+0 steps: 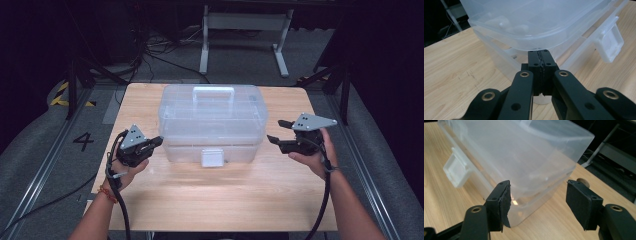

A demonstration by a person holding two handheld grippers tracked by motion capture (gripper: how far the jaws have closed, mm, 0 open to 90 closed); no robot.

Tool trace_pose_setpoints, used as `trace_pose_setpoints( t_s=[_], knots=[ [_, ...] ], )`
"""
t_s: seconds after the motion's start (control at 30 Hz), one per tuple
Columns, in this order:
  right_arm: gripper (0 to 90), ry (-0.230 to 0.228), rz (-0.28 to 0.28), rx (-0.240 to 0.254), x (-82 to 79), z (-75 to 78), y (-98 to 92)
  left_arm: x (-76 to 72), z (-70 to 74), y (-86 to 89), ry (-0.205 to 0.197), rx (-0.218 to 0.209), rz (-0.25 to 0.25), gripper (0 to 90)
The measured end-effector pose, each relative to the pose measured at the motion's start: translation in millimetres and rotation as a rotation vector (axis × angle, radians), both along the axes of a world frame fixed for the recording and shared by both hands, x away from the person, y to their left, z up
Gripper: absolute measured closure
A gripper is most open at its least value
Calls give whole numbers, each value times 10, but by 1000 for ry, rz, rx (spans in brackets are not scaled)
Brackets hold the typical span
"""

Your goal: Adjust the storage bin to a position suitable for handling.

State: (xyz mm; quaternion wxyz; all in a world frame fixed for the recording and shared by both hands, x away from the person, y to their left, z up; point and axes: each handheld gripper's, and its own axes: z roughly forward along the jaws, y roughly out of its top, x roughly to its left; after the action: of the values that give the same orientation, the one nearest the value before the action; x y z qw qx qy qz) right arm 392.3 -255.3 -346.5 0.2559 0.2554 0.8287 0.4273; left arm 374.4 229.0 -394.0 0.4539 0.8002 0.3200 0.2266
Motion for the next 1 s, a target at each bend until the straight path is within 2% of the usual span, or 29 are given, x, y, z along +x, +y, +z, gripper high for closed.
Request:
trace_pose_setpoints(
  t_s=[0.17,0.33,0.43,0.77,1.0],
  knots=[
    [355,39,9,-12,15,-210,22,9,35,-4,0,-4,0,889],
    [357,35,-6,-8,84,-299,65,17,65,-8,-4,4,-1,889],
    [373,15,-16,17,117,-298,70,25,72,-5,-3,5,-3,888],
    [384,-47,-45,34,133,-256,97,42,124,-12,-15,3,-9,881],
    [385,-67,-42,52,140,-233,135,29,159,-6,-27,6,-8,870]
  ],
)
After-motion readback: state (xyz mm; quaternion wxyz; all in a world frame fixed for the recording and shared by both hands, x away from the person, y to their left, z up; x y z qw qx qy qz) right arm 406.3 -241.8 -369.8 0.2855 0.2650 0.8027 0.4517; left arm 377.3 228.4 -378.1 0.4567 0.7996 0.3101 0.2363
